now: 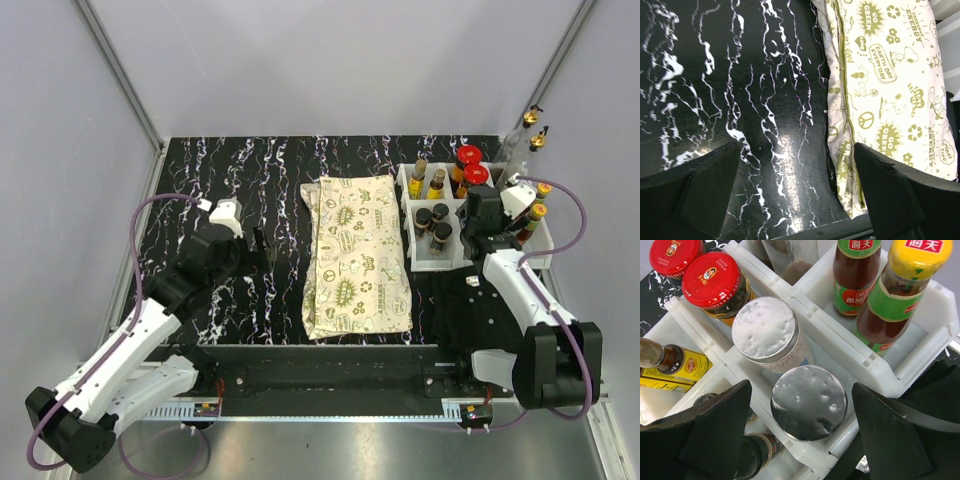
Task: Organize the condiment bottles
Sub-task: Place the bottle in the storage box, then reset both arms
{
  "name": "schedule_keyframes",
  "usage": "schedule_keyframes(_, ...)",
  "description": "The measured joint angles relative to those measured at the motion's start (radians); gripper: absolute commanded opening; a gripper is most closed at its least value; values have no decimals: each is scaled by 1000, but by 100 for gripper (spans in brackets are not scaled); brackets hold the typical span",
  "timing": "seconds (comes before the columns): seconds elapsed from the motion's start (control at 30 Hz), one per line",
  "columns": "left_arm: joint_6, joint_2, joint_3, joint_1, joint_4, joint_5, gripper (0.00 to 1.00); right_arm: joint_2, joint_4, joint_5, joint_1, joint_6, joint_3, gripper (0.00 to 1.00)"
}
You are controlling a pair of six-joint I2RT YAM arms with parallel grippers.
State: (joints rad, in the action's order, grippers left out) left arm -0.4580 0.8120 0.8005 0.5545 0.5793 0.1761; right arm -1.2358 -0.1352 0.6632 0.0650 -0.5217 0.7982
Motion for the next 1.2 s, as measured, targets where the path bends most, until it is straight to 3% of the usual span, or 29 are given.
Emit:
schedule_keyframes(0.37,-98,107,-33,98,-60,73,99,89,-58,-35,0,12,12,96)
schedule_keyframes(1.2,-191,265,-38,153,-145,200,99,310,-97,-303,0,18,90,100)
